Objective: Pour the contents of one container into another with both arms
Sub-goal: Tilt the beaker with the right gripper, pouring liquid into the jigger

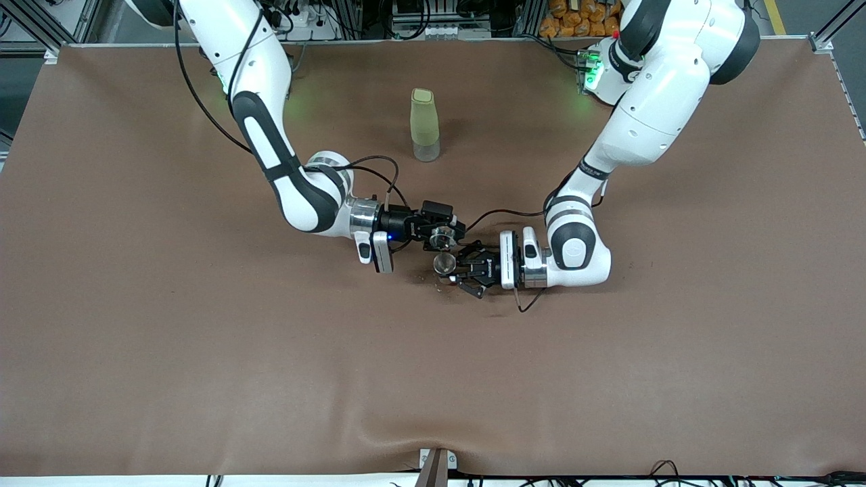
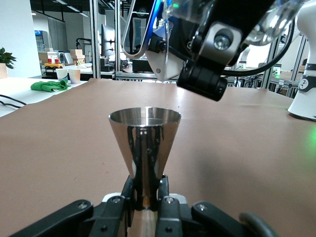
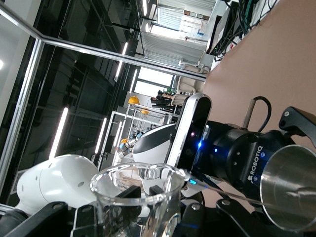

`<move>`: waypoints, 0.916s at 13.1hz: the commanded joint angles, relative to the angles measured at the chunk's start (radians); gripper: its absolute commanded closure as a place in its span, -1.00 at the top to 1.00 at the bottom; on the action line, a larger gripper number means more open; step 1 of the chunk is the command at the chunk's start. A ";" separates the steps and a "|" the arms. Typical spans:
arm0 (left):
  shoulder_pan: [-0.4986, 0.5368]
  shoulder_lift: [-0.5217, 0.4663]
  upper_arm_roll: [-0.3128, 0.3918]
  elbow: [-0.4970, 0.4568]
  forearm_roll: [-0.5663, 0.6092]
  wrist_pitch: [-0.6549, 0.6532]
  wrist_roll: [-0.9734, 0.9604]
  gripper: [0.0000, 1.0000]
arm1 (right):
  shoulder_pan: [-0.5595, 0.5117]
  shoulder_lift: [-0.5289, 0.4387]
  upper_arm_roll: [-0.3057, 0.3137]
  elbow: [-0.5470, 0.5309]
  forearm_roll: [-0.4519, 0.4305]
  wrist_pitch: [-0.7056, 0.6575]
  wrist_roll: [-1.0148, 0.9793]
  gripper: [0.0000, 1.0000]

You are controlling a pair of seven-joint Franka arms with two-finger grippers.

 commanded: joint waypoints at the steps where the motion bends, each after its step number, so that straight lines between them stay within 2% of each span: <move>1: 0.006 -0.002 -0.004 -0.005 -0.013 -0.017 0.030 -1.00 | -0.013 -0.024 0.004 -0.010 -0.024 -0.008 0.086 -1.00; 12: -0.002 -0.002 -0.004 0.002 -0.014 -0.017 0.027 -1.00 | -0.013 -0.021 0.009 0.000 -0.026 -0.023 0.273 -1.00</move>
